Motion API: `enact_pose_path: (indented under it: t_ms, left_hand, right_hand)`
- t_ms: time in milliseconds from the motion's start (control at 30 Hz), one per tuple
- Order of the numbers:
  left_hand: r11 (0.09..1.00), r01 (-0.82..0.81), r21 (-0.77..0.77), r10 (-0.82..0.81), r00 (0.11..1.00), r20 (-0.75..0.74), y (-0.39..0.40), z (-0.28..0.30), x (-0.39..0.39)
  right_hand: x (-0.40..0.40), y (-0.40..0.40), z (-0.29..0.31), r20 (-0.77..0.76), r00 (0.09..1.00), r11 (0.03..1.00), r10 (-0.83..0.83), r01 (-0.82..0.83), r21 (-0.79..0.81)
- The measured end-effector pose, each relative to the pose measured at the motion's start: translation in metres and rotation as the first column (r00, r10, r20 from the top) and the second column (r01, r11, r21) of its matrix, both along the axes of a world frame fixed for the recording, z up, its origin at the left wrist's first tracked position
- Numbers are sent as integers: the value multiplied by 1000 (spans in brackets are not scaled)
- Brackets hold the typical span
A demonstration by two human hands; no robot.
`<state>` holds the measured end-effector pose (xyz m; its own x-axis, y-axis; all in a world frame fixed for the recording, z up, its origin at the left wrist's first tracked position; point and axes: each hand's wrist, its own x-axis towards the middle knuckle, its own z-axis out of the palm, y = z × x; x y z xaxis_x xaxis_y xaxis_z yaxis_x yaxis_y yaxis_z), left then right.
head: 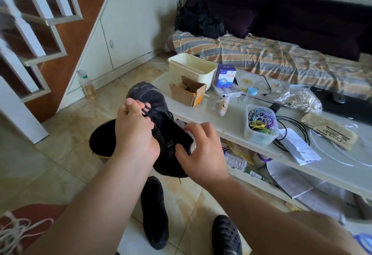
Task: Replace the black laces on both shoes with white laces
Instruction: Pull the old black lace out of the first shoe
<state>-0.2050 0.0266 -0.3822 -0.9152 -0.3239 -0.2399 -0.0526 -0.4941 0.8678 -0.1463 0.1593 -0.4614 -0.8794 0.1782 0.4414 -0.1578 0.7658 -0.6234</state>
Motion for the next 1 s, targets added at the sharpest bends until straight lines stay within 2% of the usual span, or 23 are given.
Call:
enact_pose_path:
  t_ms: [67, 133, 200, 300, 400, 467, 600, 667, 700, 733, 767, 833, 900, 933, 1000]
  left_hand:
    - [998, 16, 60, -19, 998, 60, 0, 1, 0]
    - [983, 47, 175, -70, 989, 128, 5, 0, 2]
    - [963, 93, 255, -134, 980, 149, 14, -2, 8]
    - [944, 175, 281, -212, 971, 110, 24, -5, 19]
    - [905, 259, 339, -287, 957, 37, 24, -8, 21]
    - [883, 315, 349, -334, 943, -7, 20, -9, 19]
    - [931, 302, 203, -305, 952, -16, 7, -10, 6]
    - [962, 271, -8, -272, 962, -13, -1, -11, 0]
    - [943, 265, -201, -274, 962, -16, -6, -11, -1]
    - [869, 261, -420, -291, 957, -10, -12, -11, 0]
    - [745, 255, -616, -317, 948, 9, -17, -11, 3]
    - [436, 219, -873, -380, 924, 42, -22, -11, 7]
    - [193, 142, -971, -410, 911, 52, -23, -15, 9]
    - [112, 62, -992, -395, 919, 13, -23, -19, 9]
    - [-14, -187, -982, -347, 922, -171, -19, -27, 7]
  right_hand:
    - [2, 0, 3, 218, 976, 1000, 25, -27, 8]
    - [5, -11, -1, 342, 940, 993, 13, -53, 107]
    - [4, -23, -9, 338, 940, 984, -34, -27, 176]
    - [-9, -21, -15, 264, 959, 975, -100, 42, 217]
    - [-16, -15, -20, 278, 956, 948, -92, -2, 320]
    - [-20, -12, -25, 233, 969, 948, -81, 3, 317]
    - [-32, 5, -24, 88, 989, 973, -122, 102, 208]
    - [-32, 12, -15, 27, 990, 978, -136, 130, 163]
    - [-31, 14, -10, -11, 989, 980, -144, 144, 138]
    - [-30, 17, -6, -55, 986, 980, -157, 162, 113]
    - [-29, 19, -3, -97, 980, 979, -172, 181, 96]
    - [-27, 25, 1, -145, 972, 975, -186, 201, 96]
    - [-25, 29, 2, -157, 973, 971, -168, 191, 143]
    - [-24, 29, 1, -160, 975, 968, -154, 181, 174]
    - [-23, 26, -2, -174, 977, 960, -122, 161, 230]
